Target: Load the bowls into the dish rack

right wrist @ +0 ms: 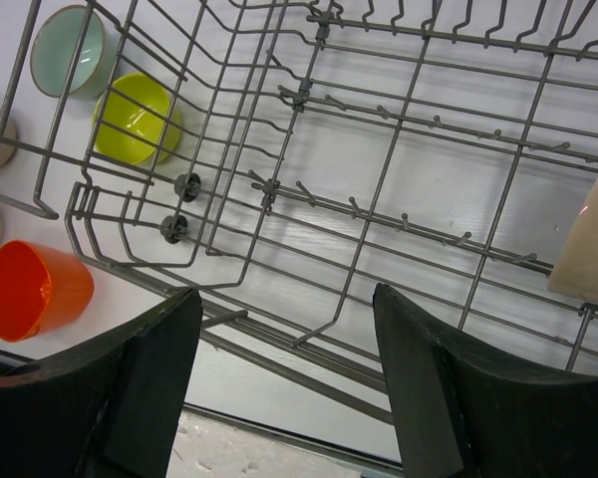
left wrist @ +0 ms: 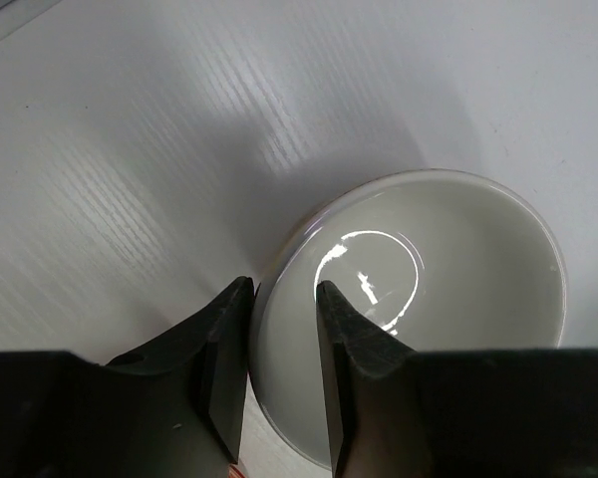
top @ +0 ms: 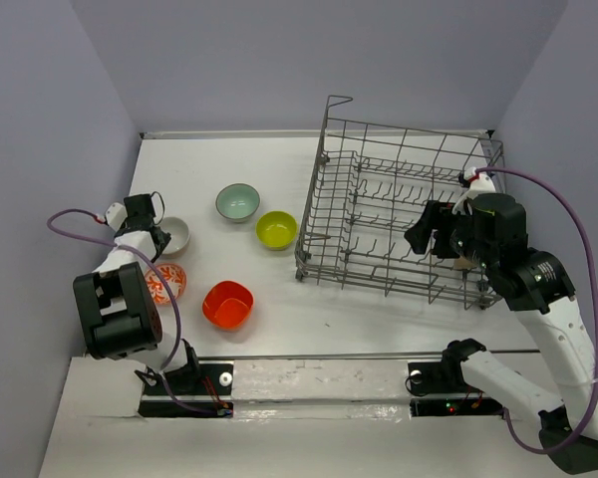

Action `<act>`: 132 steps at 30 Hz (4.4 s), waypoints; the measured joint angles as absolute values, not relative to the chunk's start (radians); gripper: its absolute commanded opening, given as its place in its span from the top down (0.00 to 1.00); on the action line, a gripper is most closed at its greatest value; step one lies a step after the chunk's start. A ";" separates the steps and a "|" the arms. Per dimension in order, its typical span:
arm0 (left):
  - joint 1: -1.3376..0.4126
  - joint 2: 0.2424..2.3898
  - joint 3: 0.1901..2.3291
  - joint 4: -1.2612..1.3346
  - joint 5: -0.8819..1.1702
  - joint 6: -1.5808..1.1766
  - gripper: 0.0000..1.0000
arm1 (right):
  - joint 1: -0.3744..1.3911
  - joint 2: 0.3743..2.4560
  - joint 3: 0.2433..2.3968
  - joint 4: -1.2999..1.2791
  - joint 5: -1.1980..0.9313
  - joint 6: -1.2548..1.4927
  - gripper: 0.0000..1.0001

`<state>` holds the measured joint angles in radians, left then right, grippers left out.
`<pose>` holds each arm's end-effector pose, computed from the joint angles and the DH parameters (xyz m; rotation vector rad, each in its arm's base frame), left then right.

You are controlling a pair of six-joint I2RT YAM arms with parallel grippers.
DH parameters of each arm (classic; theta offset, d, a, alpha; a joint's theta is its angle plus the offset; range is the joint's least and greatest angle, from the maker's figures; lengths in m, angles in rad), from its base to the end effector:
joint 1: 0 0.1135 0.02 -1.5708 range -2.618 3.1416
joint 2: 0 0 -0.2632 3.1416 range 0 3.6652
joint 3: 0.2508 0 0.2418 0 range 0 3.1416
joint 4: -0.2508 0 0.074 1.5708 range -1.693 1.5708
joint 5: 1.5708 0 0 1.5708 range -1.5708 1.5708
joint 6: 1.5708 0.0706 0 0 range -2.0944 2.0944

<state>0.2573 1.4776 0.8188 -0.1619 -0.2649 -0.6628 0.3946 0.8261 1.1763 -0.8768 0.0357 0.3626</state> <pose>0.2993 0.0979 0.1756 -1.1562 2.0551 0.1206 0.1542 0.0615 0.3711 -0.0122 2.1247 0.4166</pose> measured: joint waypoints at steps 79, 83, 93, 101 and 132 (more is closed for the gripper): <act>-1.132 1.872 2.238 -0.826 -0.711 -0.463 1.00 | 0.407 1.005 1.503 -0.955 0.187 0.374 0.24; -1.132 1.895 2.238 -0.826 -0.710 -0.467 1.00 | 0.407 1.007 1.495 -0.947 0.189 0.374 0.24; -1.155 1.928 2.239 -0.803 -0.695 -0.470 1.00 | 0.407 1.001 1.446 -0.906 0.193 0.374 0.28; -1.191 1.933 2.239 -0.801 -0.685 -0.479 1.00 | 0.407 1.019 1.378 -0.861 0.210 0.375 0.53; -1.244 1.923 2.243 -0.719 -0.690 -0.477 0.28 | 0.413 1.021 1.341 -0.862 0.301 0.363 0.99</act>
